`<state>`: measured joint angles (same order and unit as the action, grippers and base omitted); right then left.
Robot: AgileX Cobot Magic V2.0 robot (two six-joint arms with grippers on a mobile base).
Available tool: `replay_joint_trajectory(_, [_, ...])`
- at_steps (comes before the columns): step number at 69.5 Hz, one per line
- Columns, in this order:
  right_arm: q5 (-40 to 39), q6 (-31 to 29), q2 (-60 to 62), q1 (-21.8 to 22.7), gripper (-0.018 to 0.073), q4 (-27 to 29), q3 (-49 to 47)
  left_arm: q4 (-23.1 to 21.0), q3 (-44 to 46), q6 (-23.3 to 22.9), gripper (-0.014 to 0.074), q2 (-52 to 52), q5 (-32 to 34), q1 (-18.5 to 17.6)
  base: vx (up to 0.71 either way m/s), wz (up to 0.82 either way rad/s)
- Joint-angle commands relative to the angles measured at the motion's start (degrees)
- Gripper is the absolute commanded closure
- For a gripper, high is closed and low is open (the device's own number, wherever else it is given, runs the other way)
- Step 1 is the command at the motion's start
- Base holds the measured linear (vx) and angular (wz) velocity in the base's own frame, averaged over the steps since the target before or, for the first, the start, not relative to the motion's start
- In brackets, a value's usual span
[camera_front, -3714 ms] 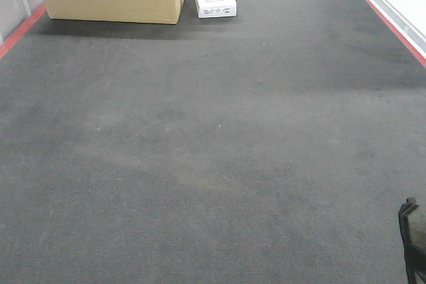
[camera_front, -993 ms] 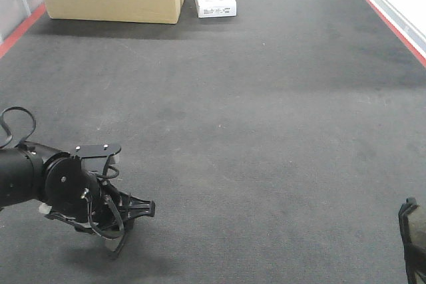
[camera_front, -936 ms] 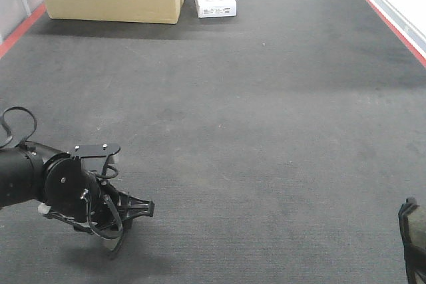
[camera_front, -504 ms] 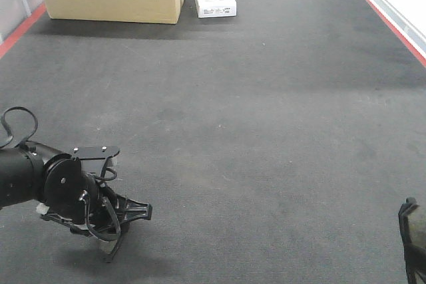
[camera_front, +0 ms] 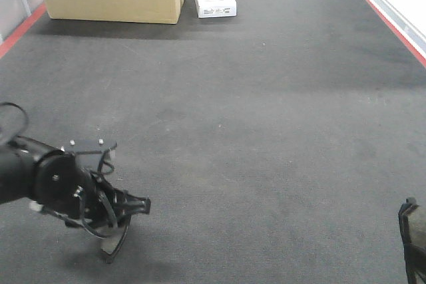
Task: Move and align brake pads A on conveyor
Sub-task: 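Lower the left gripper with its pad toward the belt, then open the left gripper to release the pad onto the belt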
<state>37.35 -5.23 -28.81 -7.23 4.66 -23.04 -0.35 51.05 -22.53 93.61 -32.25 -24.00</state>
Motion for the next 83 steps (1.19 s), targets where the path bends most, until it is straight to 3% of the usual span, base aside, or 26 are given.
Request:
replay_joint_trajectory(1, [-4.6,-0.4,-0.2,0.0,0.0480,0.0,-1.6,2.0,1.6,-0.1,0.0265,-5.7,1.1,-0.3,0.00,0.00])
replay_joint_trajectory(30, [-4.6,-0.4,-0.2,0.0,0.0480,0.0,-1.6,10.4,-8.5,-0.1,0.0606,-32.1,0.1,-0.3,0.00,0.00])
replay_joint_trajectory(51, [-4.6,-0.4,-0.2,0.0,0.0480,0.0,-1.6,12.6,-16.2,0.0,0.0603,-53.5,-2.6,-0.3,0.00,0.00])
replay_joint_trajectory(61, [-4.6,-0.4,-0.2,0.0,0.0480,0.0,-1.6,12.7,-19.7,2.8,0.0603,-62.9,-2.4,-0.3,0.00,0.00])
replay_joint_trajectory(83, [-4.6,-0.4,-0.2,0.0,0.0480,0.0,-1.6,13.0,-27.0,4.4,0.0603,-76.4,1.1,-0.3,0.00,0.00])
